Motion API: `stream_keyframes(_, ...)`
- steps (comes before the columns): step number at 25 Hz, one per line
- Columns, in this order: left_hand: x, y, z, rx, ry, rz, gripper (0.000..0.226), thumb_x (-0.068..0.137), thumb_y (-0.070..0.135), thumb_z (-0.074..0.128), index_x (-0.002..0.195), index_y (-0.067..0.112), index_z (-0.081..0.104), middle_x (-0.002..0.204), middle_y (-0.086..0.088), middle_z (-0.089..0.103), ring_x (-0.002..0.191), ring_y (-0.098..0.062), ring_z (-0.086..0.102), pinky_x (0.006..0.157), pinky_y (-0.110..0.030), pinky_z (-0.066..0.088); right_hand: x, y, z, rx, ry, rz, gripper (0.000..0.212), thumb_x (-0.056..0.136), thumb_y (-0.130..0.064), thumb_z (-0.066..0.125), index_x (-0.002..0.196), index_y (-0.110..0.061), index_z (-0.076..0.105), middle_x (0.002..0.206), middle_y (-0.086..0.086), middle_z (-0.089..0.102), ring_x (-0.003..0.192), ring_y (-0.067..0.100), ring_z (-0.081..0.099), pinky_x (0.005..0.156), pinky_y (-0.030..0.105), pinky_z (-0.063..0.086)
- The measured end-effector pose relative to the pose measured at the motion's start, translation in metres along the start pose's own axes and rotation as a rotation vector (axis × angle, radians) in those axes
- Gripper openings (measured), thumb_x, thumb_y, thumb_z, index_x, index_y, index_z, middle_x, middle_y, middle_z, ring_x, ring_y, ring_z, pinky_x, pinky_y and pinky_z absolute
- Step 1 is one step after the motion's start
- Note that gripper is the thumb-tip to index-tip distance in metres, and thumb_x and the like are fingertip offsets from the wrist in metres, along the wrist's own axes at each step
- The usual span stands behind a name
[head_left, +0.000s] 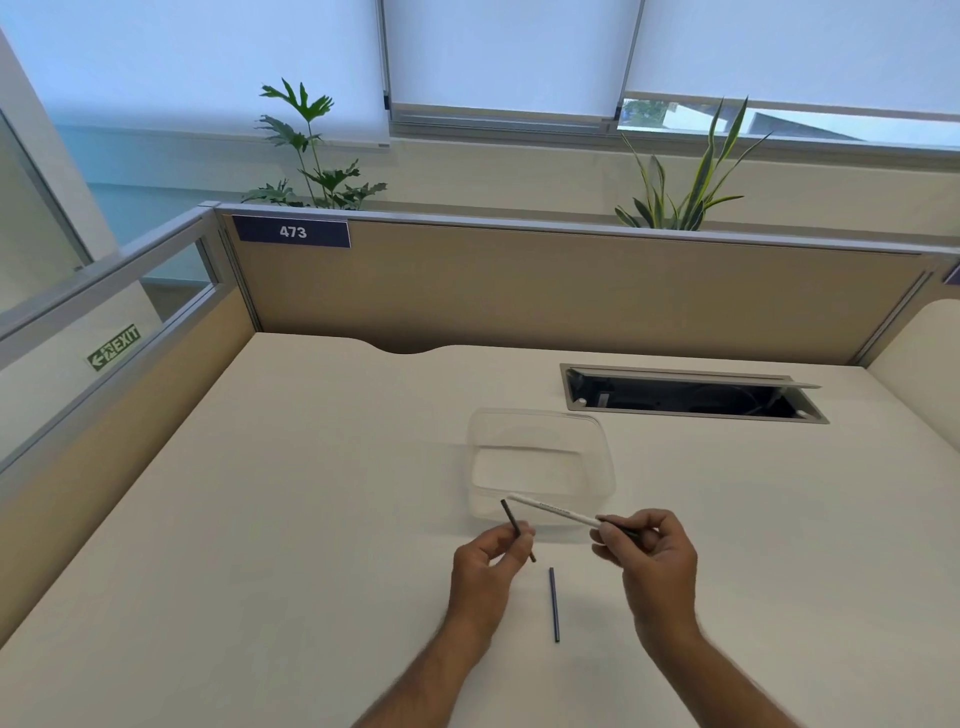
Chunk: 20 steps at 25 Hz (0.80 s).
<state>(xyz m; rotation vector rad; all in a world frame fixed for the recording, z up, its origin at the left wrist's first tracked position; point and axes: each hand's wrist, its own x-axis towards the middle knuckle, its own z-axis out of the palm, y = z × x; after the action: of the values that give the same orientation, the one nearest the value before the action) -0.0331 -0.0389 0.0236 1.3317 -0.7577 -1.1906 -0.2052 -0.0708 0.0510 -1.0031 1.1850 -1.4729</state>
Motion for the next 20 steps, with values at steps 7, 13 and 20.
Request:
stream_keyframes(7,-0.003,0.009,0.014,-0.227,-0.042,-0.062,0.014,0.084,0.021,0.072,0.095,0.015,0.077,0.087,-0.005,0.075,0.089,-0.017,0.068,0.086,-0.037,0.057,-0.018,0.015,-0.002,-0.129,-0.104,0.142,0.024,0.079,0.011,0.071,0.088,-0.009,0.06,0.083,0.018,0.076,0.076,0.034,0.074,0.062,0.036,0.061)
stream_keyframes(13,-0.005,0.01,0.015,0.033,-0.059,0.167,0.009,0.086,0.013,0.072,0.086,0.02,0.078,0.083,-0.003,0.077,0.081,-0.015,0.072,0.075,-0.025,0.057,-0.016,-0.006,0.01,-0.515,-0.211,-0.128,0.026,0.073,-0.03,0.085,0.096,-0.034,0.073,0.099,-0.023,0.072,0.094,0.0,0.066,0.077,0.021,0.053)
stream_keyframes(20,-0.007,0.013,0.018,0.264,-0.117,0.404,0.016,0.088,0.016,0.069,0.097,0.028,0.075,0.089,0.009,0.076,0.085,-0.014,0.071,0.074,-0.035,0.06,-0.007,-0.019,0.036,-0.495,-0.295,-0.172,0.015,0.078,-0.012,0.081,0.081,-0.027,0.078,0.078,-0.006,0.077,0.077,0.012,0.073,0.074,0.033,0.06)
